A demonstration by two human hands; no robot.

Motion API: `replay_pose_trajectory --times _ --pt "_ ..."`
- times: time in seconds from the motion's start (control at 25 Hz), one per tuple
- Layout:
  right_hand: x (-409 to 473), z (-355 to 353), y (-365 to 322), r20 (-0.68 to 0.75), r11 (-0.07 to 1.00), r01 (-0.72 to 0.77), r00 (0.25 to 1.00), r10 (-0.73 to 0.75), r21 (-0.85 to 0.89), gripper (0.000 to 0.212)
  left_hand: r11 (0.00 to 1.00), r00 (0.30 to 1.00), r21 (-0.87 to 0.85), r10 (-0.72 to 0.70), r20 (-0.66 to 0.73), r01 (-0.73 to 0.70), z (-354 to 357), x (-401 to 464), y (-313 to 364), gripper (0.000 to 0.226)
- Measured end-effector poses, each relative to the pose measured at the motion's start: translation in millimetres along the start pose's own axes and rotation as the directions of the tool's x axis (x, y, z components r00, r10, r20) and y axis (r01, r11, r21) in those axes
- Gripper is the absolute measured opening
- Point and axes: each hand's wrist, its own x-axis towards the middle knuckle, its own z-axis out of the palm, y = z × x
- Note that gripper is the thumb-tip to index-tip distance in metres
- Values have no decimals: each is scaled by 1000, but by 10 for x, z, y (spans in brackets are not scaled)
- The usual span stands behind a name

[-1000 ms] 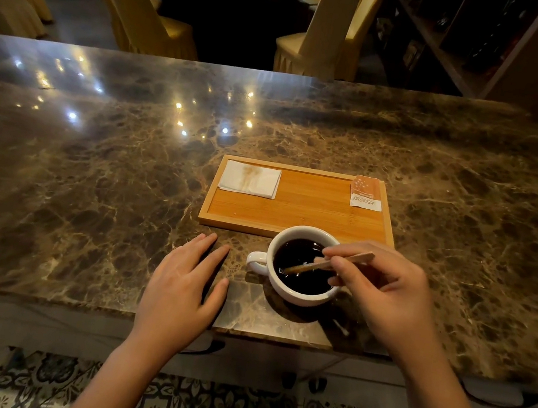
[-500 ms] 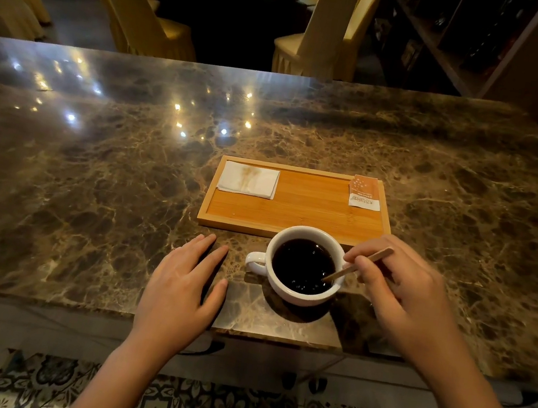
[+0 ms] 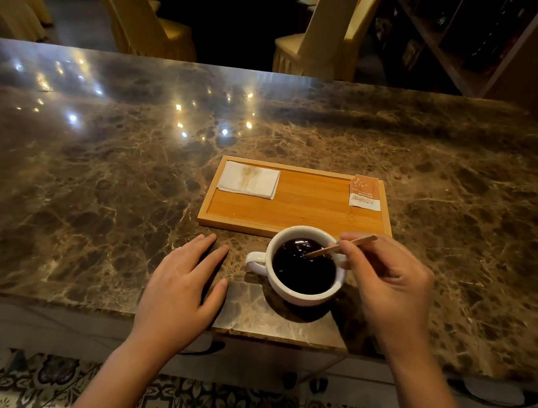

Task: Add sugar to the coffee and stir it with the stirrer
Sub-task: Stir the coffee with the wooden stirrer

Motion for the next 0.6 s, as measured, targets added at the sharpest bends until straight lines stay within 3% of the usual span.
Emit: replay_pose_trajectory --times 0.12,0.36,0.48,0.6 --pt "12 -141 19 -6 998 22 1000 -22 -52 10 1000 1000 0 -1 -2 1 2 5 -5 50" --pt "65 -301 -65 125 991 -127 984 131 -37 14 1000 1000 -2 2 -1 -2 2 2 -8 50" --pt "91 -319 -125 196 965 -238 957 213 109 12 1000 1000 1 6 -4 -6 -4 5 -3 50" --pt "121 -338 -148 170 898 -324 944 284 299 13 1000 1000 6 10 -6 -10 -7 4 2 50"
